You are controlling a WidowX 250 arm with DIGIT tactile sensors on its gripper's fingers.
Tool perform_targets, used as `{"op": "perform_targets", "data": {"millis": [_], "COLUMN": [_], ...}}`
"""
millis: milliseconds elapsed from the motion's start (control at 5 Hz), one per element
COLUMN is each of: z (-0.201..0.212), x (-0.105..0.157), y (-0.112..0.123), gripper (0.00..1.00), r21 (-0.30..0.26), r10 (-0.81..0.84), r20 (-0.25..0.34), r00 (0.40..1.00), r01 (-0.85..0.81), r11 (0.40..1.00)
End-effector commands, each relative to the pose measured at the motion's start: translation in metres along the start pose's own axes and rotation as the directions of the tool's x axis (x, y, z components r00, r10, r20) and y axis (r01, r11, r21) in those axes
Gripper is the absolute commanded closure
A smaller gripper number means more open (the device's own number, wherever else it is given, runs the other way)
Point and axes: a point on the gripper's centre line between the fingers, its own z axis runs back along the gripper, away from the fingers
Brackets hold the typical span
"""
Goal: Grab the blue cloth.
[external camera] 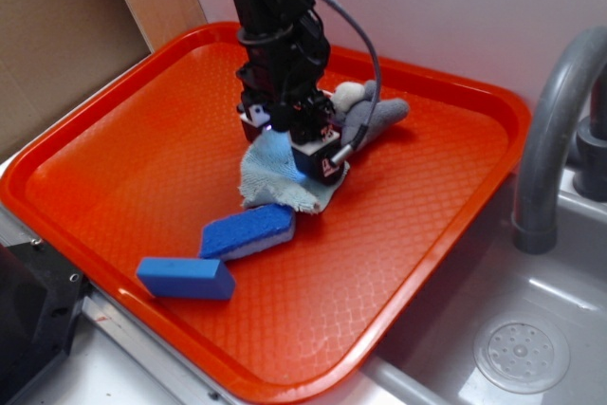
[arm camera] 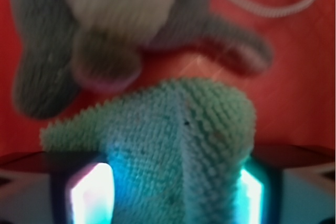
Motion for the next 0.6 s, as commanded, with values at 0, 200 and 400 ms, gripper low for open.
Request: {"op": "perform_targets", "data": {"millis": [0,200,400], "z": [0.008,0.035,0.091], "x": [-0.004,-0.007,-0.001], "y": [-0.011,0.011,0.055], "gripper": [1.00,1.00,1.00], "r21": [0.035,0.140,0.212], "r10": [0.006,0.082,0.181], "r20": [0.020,0.052,0.121], "r00": [1.000,0.995,0.976], "r01": [-0.007,-0.089,-0.203], "r11": [0.999,0.986,0.956]}}
